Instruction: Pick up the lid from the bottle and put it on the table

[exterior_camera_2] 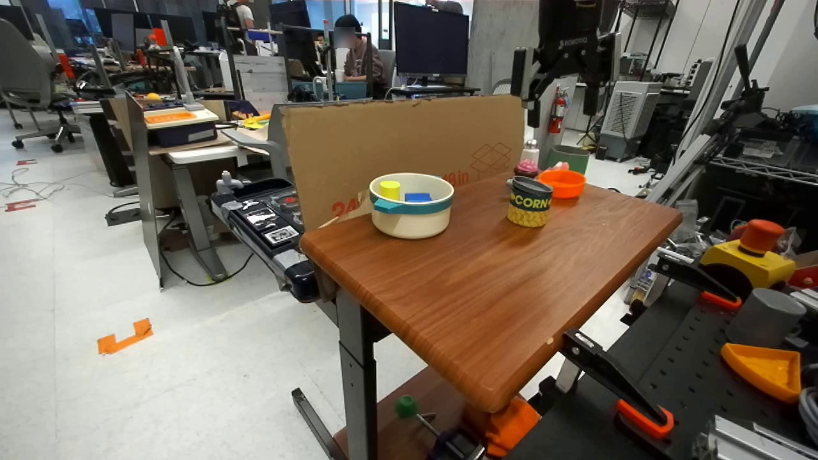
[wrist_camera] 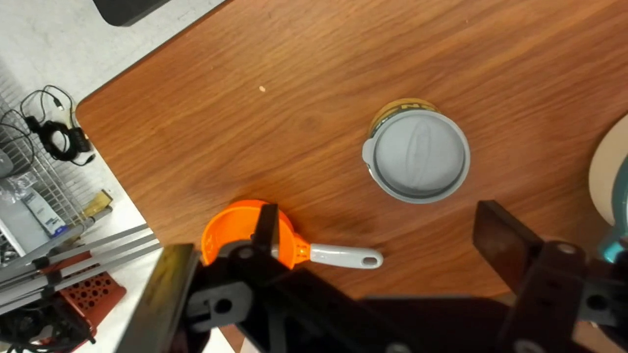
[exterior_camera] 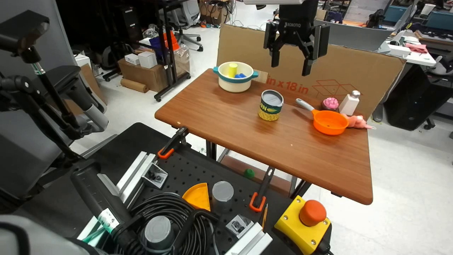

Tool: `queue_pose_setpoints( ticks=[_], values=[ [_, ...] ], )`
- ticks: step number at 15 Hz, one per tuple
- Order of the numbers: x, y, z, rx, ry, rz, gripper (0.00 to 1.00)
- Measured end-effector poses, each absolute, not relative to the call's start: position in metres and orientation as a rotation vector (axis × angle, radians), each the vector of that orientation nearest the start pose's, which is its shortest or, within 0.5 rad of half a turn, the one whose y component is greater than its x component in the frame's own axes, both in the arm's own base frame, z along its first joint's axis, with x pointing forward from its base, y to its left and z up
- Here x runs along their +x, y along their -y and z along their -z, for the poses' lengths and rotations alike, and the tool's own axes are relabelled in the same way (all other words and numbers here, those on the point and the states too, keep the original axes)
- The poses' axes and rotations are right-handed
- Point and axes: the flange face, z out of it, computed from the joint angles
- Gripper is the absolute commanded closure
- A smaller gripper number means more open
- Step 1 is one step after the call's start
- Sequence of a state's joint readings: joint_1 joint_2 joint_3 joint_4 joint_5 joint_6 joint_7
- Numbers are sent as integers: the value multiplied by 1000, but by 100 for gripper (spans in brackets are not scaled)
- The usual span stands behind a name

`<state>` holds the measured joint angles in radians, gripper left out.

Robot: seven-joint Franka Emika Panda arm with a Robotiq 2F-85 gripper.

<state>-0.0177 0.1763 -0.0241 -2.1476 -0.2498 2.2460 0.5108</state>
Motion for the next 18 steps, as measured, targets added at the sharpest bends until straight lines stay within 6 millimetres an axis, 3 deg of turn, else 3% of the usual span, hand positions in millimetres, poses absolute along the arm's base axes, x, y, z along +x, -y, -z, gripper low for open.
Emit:
queue_pose_setpoints(
  ticks=[4, 10, 18],
  values=[
    [552, 14, -314, -3299, -572, 19, 0],
    [527, -12, -285, -3365, -444, -29, 0],
    [519, -15, -275, -3381, -421, -62, 0]
  ],
)
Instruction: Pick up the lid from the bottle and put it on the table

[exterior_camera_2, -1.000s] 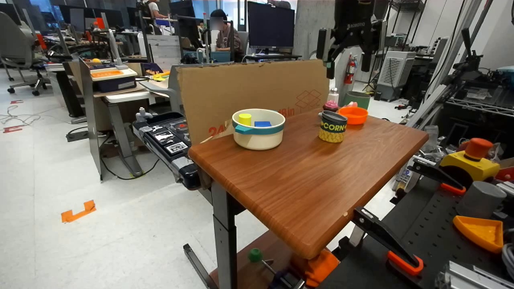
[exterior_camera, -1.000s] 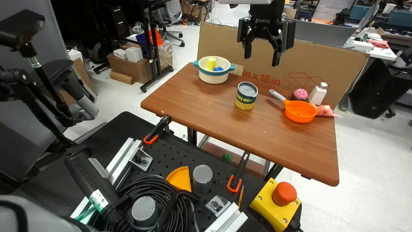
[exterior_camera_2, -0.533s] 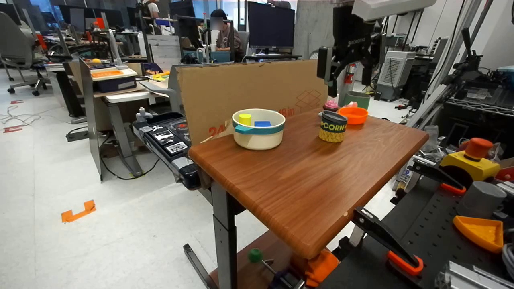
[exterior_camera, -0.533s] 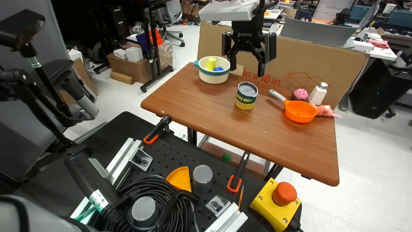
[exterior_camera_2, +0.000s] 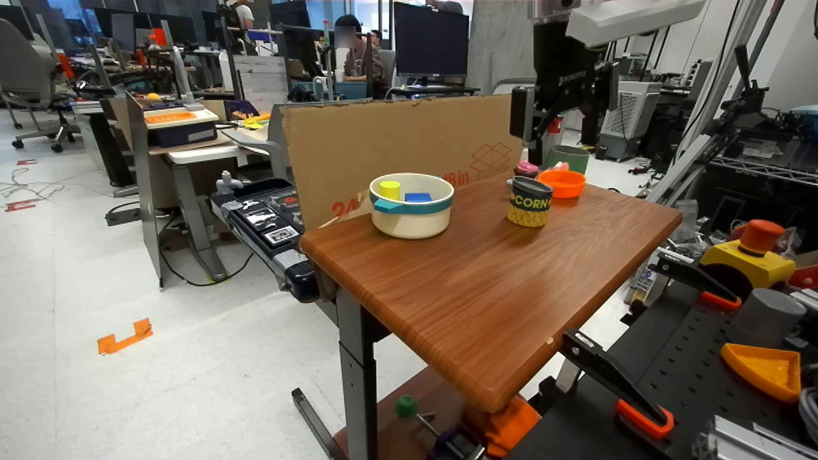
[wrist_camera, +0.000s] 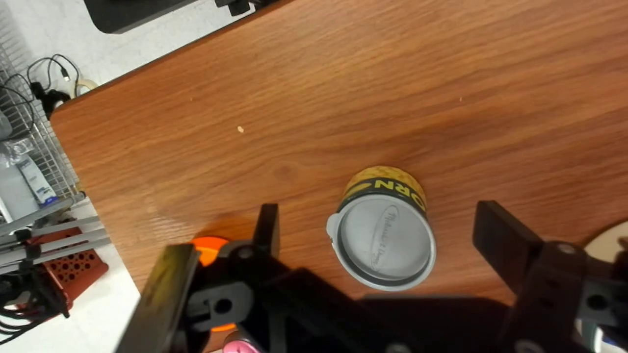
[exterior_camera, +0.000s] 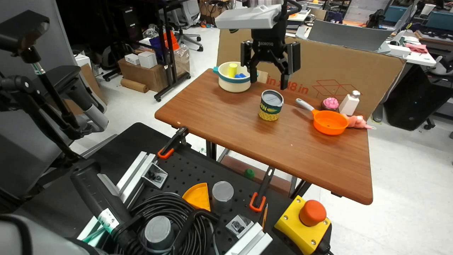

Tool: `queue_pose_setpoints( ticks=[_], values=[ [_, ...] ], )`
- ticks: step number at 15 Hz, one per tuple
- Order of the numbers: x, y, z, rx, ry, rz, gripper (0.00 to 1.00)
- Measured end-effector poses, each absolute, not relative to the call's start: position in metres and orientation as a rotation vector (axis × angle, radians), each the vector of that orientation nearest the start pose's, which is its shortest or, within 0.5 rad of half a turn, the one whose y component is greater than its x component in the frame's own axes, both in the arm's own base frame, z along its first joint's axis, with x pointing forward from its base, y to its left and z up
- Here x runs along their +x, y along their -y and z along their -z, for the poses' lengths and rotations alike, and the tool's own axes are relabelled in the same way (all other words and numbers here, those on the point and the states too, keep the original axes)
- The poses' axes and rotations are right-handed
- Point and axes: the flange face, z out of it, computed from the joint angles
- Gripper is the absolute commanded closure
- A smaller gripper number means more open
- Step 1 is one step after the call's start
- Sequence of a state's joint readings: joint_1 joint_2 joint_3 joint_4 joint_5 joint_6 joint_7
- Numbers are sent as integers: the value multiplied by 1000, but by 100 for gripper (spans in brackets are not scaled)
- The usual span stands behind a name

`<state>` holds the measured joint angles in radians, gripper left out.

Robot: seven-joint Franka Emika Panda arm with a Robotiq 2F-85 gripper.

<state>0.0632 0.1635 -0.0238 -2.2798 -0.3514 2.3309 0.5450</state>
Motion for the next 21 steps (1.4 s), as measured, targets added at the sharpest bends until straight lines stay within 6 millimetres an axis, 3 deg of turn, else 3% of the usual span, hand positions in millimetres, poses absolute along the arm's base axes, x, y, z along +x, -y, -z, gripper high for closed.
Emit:
queue_pose_setpoints(
  ticks=[7, 14, 21],
  values=[
    [531, -12, -281, -3320, -482, 126, 0],
    [543, 1, -261, -3306, -619, 109, 0],
    [552, 2, -244, -3288, -658, 64, 0]
  ],
)
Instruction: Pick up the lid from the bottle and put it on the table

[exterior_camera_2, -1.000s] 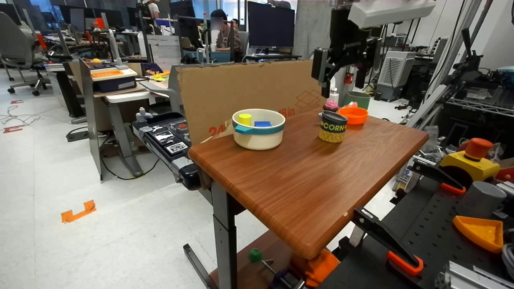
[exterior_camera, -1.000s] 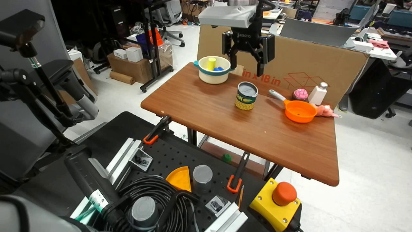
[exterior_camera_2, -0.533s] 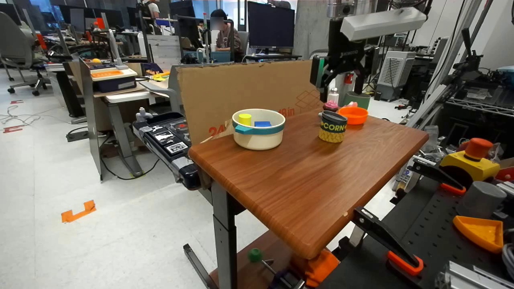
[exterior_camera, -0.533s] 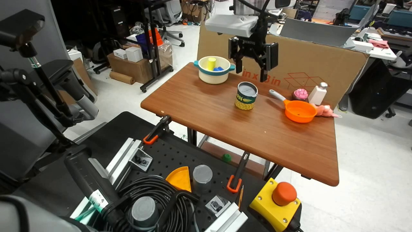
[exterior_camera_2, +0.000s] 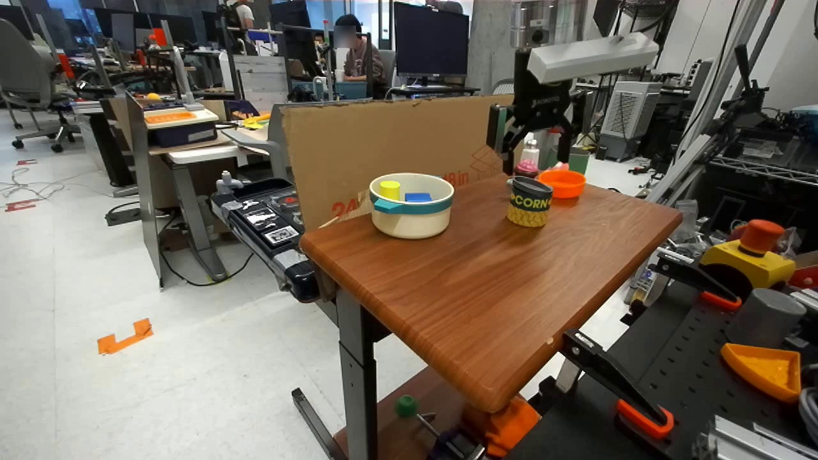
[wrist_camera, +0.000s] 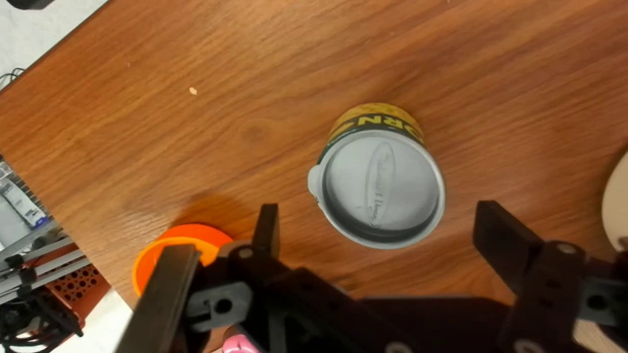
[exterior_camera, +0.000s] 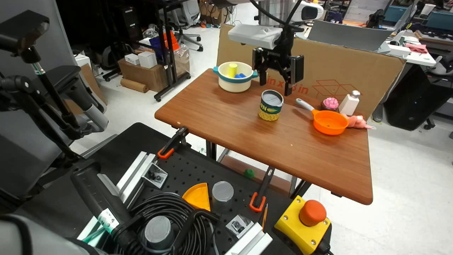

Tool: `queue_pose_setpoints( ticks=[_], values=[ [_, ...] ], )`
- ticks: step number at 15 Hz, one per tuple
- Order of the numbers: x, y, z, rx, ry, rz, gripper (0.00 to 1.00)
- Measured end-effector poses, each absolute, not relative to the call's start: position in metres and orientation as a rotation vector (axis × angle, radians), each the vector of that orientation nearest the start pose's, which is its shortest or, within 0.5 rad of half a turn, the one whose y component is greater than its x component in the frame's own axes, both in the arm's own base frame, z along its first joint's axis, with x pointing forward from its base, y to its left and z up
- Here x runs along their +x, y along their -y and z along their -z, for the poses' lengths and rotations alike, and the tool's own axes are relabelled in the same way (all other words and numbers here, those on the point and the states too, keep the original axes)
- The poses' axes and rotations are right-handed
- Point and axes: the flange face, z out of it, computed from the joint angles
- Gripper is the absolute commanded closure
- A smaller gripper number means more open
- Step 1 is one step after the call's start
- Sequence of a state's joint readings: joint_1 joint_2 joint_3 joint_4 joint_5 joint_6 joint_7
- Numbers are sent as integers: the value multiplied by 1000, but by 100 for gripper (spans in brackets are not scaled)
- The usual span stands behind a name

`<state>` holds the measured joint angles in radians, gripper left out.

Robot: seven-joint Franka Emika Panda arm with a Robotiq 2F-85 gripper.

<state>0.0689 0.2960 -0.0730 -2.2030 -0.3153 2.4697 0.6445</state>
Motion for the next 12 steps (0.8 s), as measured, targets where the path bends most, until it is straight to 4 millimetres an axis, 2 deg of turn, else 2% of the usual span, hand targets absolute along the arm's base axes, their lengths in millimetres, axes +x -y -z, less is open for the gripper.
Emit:
queue_pose_setpoints(
  ticks=[8, 12],
  values=[
    [552, -10, -244, -3232, -738, 48, 0],
    [552, -8, -243, -3232, -759, 49, 0]
  ],
)
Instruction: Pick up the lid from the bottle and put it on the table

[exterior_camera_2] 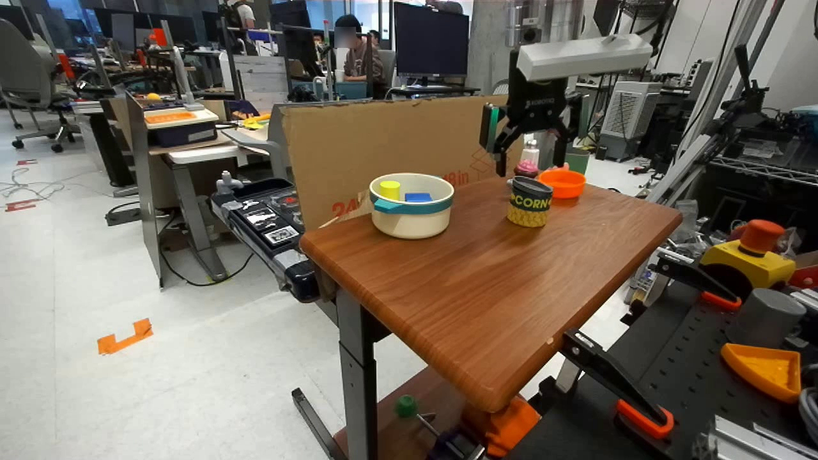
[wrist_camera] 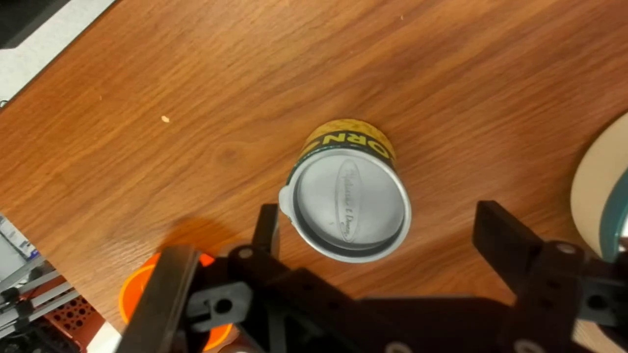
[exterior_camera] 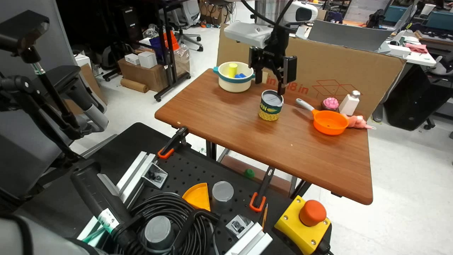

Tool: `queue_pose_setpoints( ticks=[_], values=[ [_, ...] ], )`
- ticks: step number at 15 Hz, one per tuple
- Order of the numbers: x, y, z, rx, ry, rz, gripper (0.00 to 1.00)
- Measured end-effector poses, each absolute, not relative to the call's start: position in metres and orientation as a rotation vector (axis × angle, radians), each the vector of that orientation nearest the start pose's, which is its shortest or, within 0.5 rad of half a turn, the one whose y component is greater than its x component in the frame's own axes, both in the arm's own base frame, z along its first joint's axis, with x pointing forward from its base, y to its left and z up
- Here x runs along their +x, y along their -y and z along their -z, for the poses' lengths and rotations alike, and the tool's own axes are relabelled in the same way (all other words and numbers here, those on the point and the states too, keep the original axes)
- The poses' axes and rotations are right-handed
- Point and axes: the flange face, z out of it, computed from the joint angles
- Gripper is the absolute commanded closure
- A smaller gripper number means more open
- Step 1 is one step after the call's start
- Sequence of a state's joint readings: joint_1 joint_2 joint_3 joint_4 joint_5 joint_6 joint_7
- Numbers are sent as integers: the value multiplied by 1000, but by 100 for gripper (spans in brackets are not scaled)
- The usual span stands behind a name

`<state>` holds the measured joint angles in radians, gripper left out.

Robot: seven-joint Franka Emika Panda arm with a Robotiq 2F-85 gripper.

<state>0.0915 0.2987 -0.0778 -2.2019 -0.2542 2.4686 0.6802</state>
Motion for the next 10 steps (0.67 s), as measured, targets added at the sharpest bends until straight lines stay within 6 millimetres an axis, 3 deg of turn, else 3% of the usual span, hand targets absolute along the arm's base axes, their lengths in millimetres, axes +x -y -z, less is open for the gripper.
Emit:
queue_pose_setpoints(
  ticks=[10],
  values=[
    [559, 18, -223, -3272, -863, 39, 0]
  ],
)
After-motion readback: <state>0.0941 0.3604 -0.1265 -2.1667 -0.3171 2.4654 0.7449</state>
